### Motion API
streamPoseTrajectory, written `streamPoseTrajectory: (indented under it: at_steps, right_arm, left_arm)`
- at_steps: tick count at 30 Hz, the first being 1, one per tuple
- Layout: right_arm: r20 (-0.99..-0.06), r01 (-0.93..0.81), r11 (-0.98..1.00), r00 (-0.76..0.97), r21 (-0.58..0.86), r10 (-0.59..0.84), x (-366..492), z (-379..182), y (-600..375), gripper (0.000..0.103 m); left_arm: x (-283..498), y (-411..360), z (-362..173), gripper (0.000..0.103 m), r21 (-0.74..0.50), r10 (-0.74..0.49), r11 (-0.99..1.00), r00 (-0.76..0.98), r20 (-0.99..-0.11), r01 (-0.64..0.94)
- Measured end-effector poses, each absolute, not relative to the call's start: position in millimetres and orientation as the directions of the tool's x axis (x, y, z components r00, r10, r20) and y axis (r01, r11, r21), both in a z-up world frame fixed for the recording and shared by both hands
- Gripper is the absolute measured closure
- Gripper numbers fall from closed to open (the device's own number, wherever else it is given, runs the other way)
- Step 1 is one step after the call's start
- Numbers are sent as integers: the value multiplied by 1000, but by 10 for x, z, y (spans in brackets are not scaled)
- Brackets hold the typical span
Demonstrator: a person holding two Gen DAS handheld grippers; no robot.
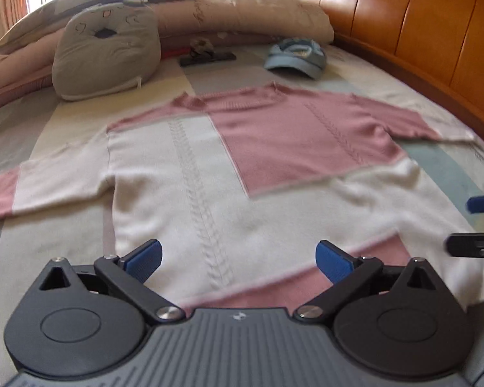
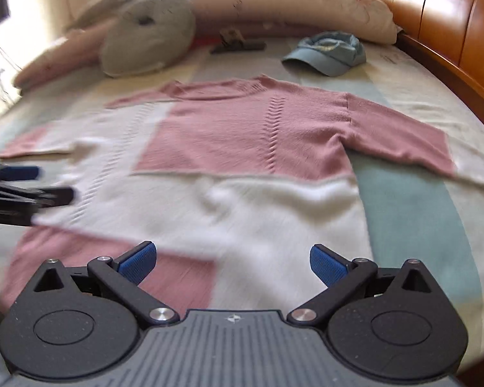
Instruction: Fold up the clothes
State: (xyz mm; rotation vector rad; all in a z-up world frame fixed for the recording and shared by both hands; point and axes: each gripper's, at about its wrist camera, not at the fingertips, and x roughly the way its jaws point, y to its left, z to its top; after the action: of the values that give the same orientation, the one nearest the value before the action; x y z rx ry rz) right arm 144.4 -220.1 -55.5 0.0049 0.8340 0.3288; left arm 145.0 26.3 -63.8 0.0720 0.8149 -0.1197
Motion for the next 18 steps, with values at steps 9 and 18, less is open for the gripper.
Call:
streamPoseTrajectory:
  at_steps: [9,18]
  right_arm:
    - [-679,-276,945,661,176,320,935,-550,-2232,0]
    - [-731,-328,943,631,54,261,1398,-1229,-1839,0]
  left_arm:
    - [1163,261,-1110,2,41,-57,991,684,-727,127]
    - [525,482,-1314,1,12,-65,995,763,-643,94]
